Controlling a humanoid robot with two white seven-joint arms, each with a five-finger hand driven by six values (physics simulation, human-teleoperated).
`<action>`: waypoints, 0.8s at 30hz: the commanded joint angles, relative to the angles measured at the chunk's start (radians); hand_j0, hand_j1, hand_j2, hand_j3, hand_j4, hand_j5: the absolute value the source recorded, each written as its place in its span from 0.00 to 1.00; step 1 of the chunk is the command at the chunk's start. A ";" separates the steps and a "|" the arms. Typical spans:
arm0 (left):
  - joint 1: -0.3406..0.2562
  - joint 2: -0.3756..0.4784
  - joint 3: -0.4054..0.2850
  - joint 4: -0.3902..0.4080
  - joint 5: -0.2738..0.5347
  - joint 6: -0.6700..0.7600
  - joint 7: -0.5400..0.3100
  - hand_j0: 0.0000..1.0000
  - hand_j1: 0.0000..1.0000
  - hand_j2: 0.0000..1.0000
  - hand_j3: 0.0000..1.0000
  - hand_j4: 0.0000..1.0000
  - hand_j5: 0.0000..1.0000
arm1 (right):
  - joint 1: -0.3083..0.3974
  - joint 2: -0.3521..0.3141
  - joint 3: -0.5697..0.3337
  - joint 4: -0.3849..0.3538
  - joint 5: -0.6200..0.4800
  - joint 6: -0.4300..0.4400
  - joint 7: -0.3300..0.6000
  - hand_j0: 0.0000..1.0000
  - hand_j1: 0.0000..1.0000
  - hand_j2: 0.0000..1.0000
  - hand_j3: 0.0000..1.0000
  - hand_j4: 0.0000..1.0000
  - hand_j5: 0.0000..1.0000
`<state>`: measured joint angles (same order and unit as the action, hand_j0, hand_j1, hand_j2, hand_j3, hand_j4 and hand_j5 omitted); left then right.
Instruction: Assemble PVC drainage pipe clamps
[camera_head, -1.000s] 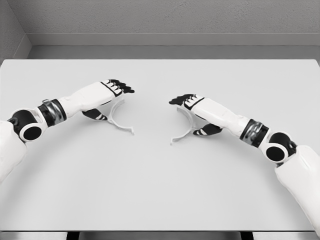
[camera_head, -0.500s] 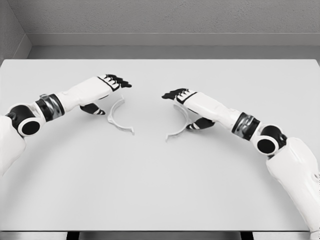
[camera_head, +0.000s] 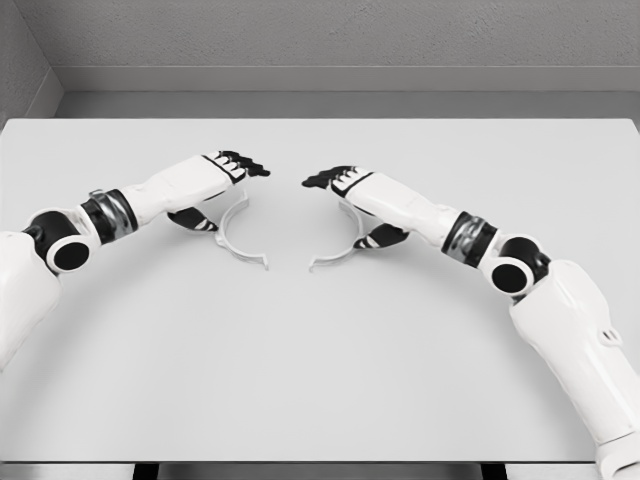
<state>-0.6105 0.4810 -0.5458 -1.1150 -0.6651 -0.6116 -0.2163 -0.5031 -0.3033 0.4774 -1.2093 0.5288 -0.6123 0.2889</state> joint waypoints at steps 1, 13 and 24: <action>0.000 -0.010 0.000 0.000 0.005 0.001 -0.003 1.00 1.00 1.00 1.00 1.00 1.00 | 0.000 0.004 -0.002 0.001 -0.007 0.001 -0.001 1.00 1.00 1.00 1.00 1.00 1.00; -0.006 -0.025 0.004 0.004 0.005 0.001 -0.021 1.00 1.00 1.00 1.00 1.00 1.00 | 0.006 -0.172 -0.122 -0.087 -0.150 0.001 -0.007 1.00 1.00 1.00 1.00 1.00 1.00; -0.080 -0.047 0.000 0.113 0.007 0.001 -0.020 1.00 1.00 1.00 1.00 1.00 1.00 | 0.258 -0.385 -0.436 -0.227 -0.357 0.001 -0.008 1.00 1.00 1.00 1.00 1.00 1.00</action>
<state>-0.6980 0.4450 -0.5452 -1.0249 -0.6639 -0.6118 -0.2370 -0.2393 -0.6803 0.0964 -1.4267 0.1881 -0.6124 0.2815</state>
